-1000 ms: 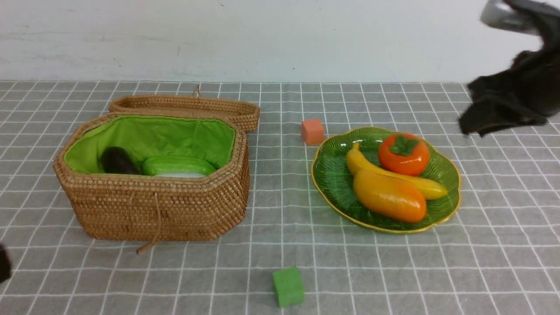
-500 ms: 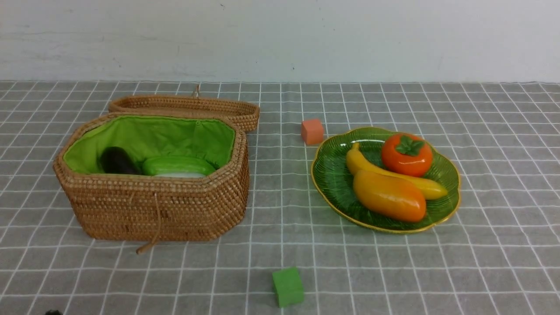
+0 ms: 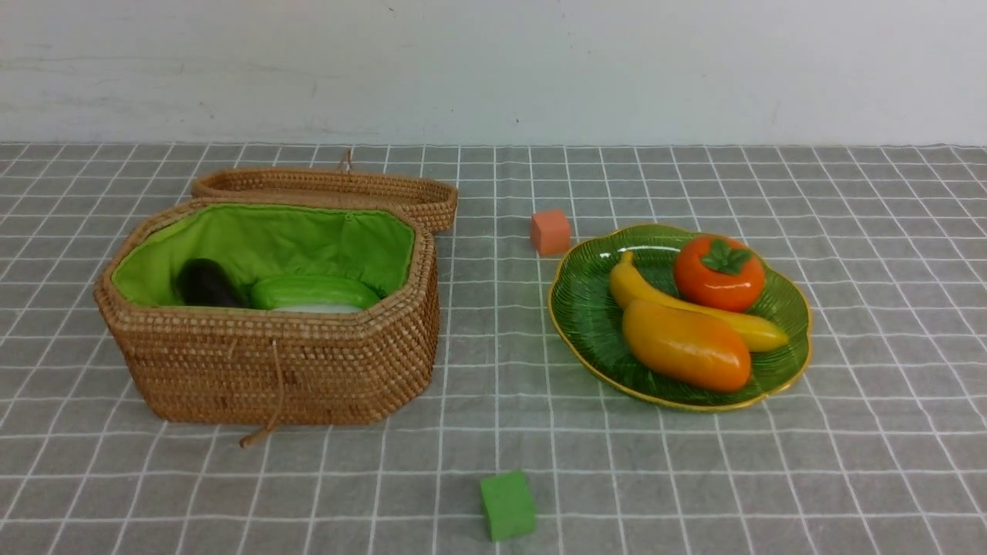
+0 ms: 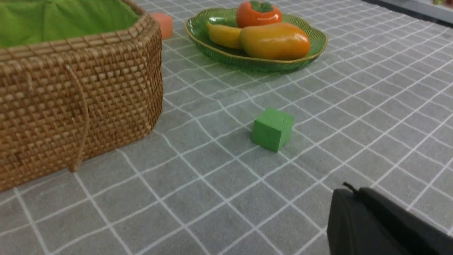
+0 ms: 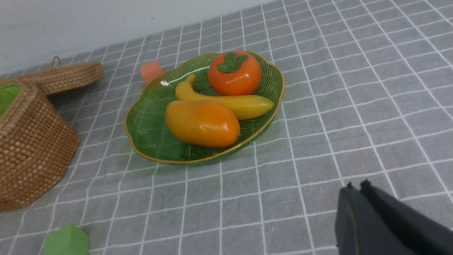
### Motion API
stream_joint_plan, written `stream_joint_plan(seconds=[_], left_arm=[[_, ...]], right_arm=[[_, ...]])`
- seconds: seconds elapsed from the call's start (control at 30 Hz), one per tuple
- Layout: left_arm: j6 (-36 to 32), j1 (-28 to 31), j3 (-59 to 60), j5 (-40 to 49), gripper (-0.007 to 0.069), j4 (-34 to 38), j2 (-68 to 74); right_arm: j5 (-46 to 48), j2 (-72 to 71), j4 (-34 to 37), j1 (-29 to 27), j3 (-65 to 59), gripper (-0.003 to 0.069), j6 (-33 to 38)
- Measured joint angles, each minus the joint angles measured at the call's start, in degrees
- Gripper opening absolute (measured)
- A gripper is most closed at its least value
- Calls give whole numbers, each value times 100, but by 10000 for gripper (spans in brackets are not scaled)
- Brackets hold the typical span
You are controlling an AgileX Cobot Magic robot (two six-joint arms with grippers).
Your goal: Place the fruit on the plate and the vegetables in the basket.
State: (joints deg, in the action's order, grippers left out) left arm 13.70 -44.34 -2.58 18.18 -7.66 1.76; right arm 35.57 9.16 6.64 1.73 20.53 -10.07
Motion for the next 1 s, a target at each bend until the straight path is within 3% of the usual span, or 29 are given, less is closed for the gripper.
stream_joint_plan(seconds=[0.2,0.37,0.73,1.0], left_arm=[[0,0,19,255,-13,0,0],[0,0,23,328,-13,0,0],[2,0,23,532,-13,-6,-9],[2,0,23,861,-9,-1,-9]], right_arm=[[-344,-12,-567,0,-625,1,-24],[-1328,-784,-1169,-50,-1782,-18,-19],[-1361,-976,-898,-55,-2147,-18,738],[-1361,-978,-872,-55,-2147,-18,825]])
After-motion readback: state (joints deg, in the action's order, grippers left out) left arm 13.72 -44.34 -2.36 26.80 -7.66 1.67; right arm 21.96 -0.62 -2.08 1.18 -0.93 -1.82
